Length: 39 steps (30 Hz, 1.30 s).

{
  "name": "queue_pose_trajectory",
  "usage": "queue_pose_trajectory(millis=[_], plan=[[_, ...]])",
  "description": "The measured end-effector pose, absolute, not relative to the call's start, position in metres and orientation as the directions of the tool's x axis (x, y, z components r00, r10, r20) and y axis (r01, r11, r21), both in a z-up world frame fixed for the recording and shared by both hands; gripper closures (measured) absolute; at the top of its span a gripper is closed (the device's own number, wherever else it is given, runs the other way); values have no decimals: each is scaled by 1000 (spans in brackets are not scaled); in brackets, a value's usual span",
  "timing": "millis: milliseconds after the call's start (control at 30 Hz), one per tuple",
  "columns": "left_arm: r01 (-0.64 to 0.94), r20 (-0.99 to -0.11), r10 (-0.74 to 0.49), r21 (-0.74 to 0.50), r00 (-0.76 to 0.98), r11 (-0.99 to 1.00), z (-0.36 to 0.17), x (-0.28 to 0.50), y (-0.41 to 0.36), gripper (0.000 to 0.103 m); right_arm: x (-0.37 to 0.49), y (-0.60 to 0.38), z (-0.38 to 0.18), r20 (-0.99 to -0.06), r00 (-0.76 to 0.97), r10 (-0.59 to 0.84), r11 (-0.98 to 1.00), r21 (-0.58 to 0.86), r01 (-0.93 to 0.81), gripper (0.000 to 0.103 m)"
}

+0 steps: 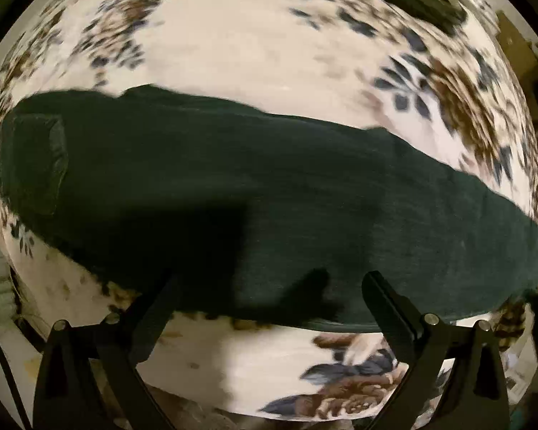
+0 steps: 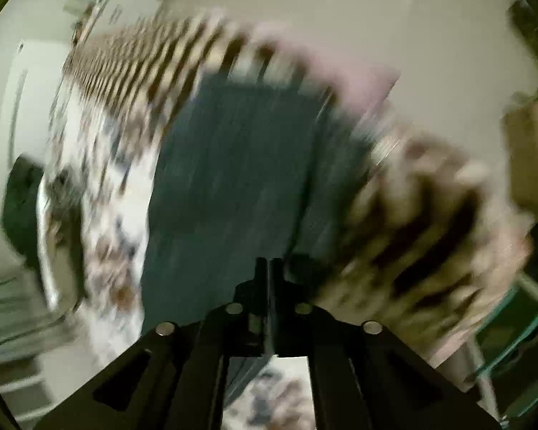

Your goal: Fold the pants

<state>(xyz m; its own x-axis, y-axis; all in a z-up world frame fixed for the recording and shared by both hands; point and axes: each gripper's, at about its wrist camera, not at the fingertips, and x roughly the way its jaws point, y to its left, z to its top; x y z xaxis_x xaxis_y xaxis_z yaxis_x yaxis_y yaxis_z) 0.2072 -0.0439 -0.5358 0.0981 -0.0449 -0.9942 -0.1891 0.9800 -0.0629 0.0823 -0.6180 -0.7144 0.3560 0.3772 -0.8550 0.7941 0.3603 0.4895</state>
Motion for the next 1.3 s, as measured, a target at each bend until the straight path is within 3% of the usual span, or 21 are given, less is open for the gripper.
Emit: queue_pose_trajectory(millis=[67, 100, 233, 333, 367, 467, 567, 733, 833, 967, 1200, 1267, 1300], plan=[[-228, -993, -52, -75, 103, 971, -540, 200, -24, 0, 91, -595, -724, -837, 343, 427, 367, 507, 780, 37], [-241, -993, -57, -80, 101, 967, -543, 197, -15, 0, 91, -583, -728, -835, 336, 436, 366, 505, 782, 31], [-272, -994, -69, -91, 90, 958, -559, 184, 21, 0, 99, -544, -753, -835, 349, 425, 326, 501, 802, 34], [-278, -993, -71, -94, 92, 956, -567, 179, 42, 0, 103, -523, -752, -889, 359, 283, 390, 448, 804, 72], [-274, -993, -75, -98, 93, 957, -569, 178, 45, 0, 107, -516, -748, -903, 358, 236, 415, 427, 803, 78], [-229, -992, -76, -99, 105, 968, -570, 182, 53, 0, 115, -498, -732, -940, 315, 127, 496, 336, 801, 84], [-193, -989, -77, -100, 122, 976, -565, 183, 54, 0, 116, -490, -720, -953, 290, 93, 556, 291, 779, 82], [-188, -988, -96, -118, 121, 975, -563, 184, 44, 0, 123, -502, -734, -927, 345, 149, 500, 371, 782, 82], [-179, -989, -95, -115, 115, 977, -570, 183, 20, 0, 107, -517, -735, -928, 353, 117, 498, 362, 788, 92], [-176, -990, -93, -112, 110, 978, -571, 171, 5, 0, 87, -517, -702, -929, 367, 41, 514, 335, 790, 97], [-195, -991, -89, -107, 97, 975, -569, 155, -9, 0, 82, -533, -724, -955, 268, 126, 508, 294, 810, 95], [-217, -991, -89, -108, 97, 970, -565, 149, 7, 0, 81, -539, -733, -966, 190, 174, 504, 253, 826, 63], [-235, -991, -90, -111, 99, 966, -564, 145, 14, 0, 79, -540, -732, -965, 192, 181, 498, 258, 828, 60]])
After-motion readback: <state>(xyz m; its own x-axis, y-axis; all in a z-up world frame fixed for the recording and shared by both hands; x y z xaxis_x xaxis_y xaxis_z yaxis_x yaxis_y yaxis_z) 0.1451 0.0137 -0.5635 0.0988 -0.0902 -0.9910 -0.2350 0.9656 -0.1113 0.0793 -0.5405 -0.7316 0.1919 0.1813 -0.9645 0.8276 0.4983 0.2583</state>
